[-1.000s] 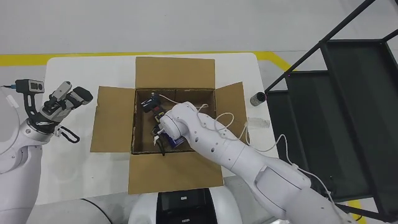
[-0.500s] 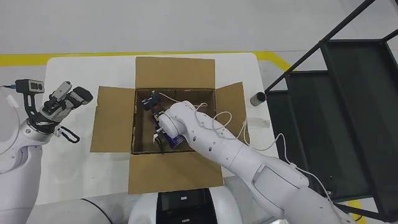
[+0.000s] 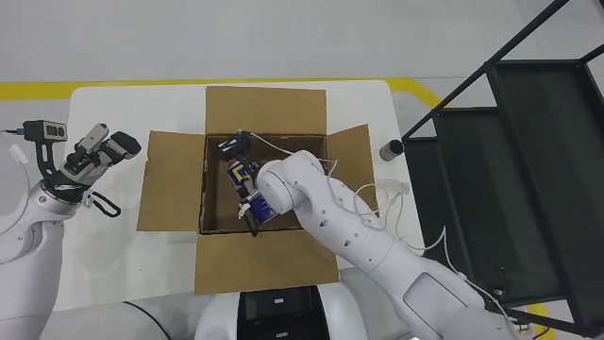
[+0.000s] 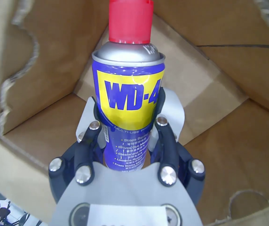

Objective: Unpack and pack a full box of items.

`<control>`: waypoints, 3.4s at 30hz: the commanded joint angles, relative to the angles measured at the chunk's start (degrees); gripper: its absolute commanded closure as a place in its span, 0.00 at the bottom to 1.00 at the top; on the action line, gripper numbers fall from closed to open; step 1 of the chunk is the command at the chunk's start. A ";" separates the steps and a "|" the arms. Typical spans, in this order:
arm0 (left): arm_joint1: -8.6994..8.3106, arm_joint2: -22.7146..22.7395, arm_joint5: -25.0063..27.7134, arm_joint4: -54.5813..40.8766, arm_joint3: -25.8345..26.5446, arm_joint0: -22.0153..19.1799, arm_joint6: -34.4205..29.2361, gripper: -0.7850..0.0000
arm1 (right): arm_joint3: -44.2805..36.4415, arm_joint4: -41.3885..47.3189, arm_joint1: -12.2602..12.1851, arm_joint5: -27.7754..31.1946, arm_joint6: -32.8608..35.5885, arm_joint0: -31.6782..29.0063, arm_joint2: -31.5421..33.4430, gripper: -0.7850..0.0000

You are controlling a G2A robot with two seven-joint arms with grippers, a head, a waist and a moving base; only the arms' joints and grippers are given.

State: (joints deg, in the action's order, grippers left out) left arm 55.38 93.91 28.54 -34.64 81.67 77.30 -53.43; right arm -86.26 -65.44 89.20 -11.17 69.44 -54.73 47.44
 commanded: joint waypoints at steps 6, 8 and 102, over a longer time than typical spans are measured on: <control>0.00 0.00 0.00 0.00 0.00 0.00 0.01 0.00 | -15.91 0.57 -2.75 5.77 -3.04 -9.62 9.23 1.00; 0.00 0.00 0.00 0.00 0.00 0.00 0.01 0.00 | -20.22 3.24 -3.36 8.54 -5.92 -12.57 12.20 1.00; 0.00 0.00 0.00 0.00 0.00 0.00 0.01 0.00 | 2.25 -4.74 -8.30 23.56 -102.89 -42.11 53.29 1.00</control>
State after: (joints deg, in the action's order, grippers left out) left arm 55.38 93.91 28.54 -34.64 81.67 77.30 -53.43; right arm -85.18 -69.20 80.89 12.75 -32.07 -97.24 101.20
